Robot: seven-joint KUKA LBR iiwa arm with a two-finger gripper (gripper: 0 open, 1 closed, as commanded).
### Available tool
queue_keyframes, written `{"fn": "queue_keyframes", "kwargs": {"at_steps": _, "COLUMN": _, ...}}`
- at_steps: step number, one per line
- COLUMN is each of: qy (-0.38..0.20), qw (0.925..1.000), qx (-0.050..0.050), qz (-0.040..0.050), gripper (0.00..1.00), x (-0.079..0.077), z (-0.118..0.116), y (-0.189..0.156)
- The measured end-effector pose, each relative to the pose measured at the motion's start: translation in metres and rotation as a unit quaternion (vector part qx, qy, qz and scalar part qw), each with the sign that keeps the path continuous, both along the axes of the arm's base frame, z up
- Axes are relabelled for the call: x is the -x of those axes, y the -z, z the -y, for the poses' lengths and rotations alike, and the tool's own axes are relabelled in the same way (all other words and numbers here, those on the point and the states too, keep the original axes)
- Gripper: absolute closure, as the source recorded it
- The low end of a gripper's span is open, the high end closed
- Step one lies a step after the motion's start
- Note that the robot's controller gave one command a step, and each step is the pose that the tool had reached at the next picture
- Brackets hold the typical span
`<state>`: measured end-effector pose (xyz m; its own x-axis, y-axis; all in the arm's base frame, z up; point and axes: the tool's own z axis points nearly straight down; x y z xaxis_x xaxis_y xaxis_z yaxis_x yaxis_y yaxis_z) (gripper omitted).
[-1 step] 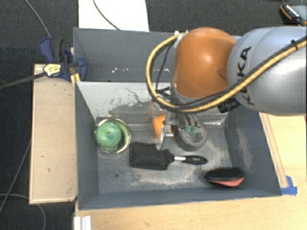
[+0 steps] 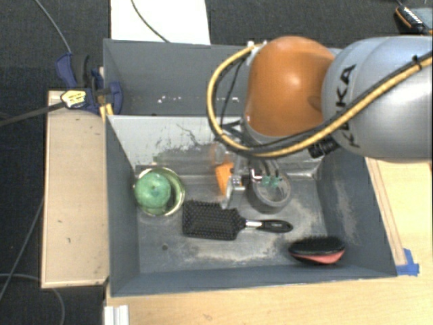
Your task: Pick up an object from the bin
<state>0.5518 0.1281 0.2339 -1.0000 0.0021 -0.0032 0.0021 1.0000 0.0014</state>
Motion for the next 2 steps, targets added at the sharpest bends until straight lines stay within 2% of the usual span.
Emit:
{"fn": "queue_keyframes", "kwargs": {"at_steps": 1, "qy": 0.037, "qw": 0.9993, "qx": -0.001, "qz": 0.002, "gripper": 0.0, "x": 0.019, "z": 0.015, "y": 0.126}}
{"fn": "queue_keyframes", "kwargs": {"at_steps": 2, "qy": 0.035, "qw": 0.9994, "qx": -0.002, "qz": 0.0072, "gripper": 0.0, "x": 0.017, "z": 0.022, "y": 0.072}}
